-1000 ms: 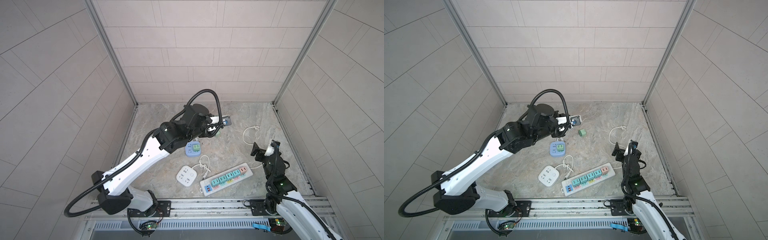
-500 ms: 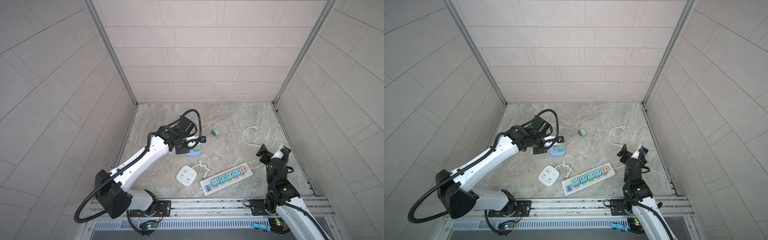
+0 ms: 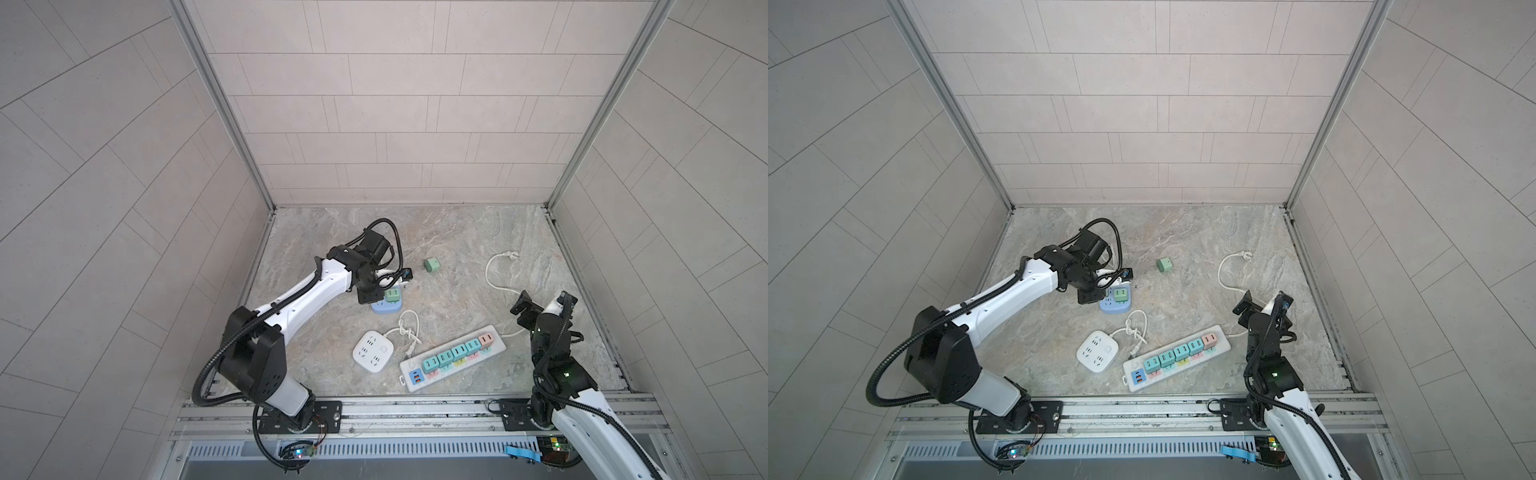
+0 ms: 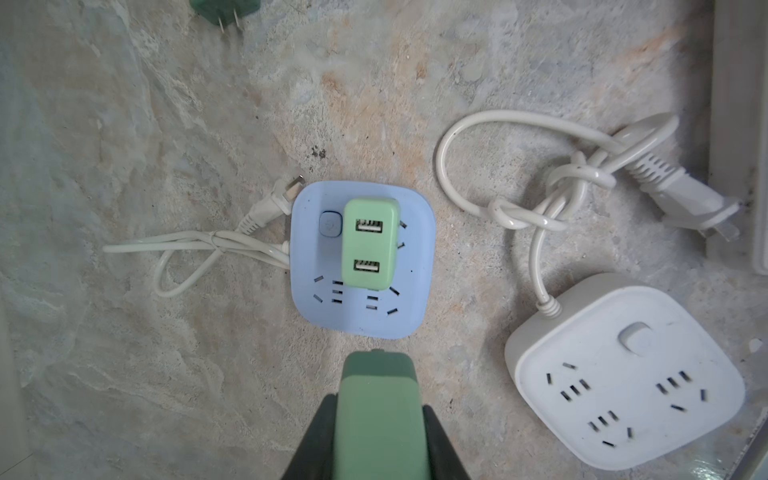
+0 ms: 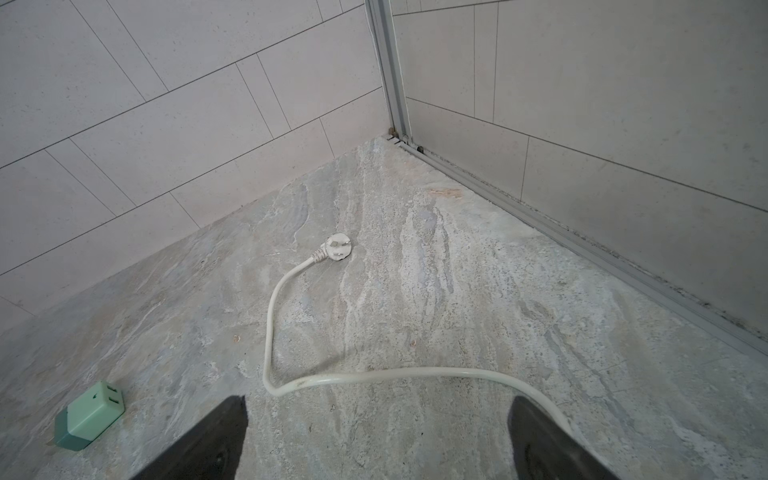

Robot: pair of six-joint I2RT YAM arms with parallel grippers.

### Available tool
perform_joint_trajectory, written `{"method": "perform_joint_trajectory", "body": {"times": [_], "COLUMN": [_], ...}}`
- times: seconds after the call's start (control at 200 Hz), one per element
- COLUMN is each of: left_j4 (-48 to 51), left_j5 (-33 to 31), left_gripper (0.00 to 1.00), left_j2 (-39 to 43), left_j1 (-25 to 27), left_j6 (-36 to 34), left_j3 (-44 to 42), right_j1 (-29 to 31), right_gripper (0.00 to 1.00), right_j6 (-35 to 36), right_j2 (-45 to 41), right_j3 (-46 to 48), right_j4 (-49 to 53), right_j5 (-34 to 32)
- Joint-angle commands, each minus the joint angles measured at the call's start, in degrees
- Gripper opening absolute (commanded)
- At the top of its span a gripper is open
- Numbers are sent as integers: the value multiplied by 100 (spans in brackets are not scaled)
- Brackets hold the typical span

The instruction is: Insert the plug

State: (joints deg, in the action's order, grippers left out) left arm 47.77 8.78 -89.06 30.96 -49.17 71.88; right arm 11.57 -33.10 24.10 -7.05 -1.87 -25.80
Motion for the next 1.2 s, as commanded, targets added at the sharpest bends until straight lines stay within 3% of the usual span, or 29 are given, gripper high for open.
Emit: {"method": "perform_joint_trajectory", "body": {"times": [0.0, 0.37, 1.196], "left_j4": [86, 408, 460], "left_j5": [536, 74, -118], "left_gripper": [0, 0, 0], "left_j2": [-271, -1069, -1656], "left_j1": [-88, -152, -154], "left_j6": [-101, -347, -674], "left_j3": [245, 472, 840], "right_j1": [-6, -6, -7], "right_gripper": [100, 100, 100], "right_j6": [-74, -82, -87], "right_j2": [-19, -28, -72], "right_j3": [-136, -137, -126], "right_j4": [77, 99, 126], "right_j5": [-32, -39, -41]}}
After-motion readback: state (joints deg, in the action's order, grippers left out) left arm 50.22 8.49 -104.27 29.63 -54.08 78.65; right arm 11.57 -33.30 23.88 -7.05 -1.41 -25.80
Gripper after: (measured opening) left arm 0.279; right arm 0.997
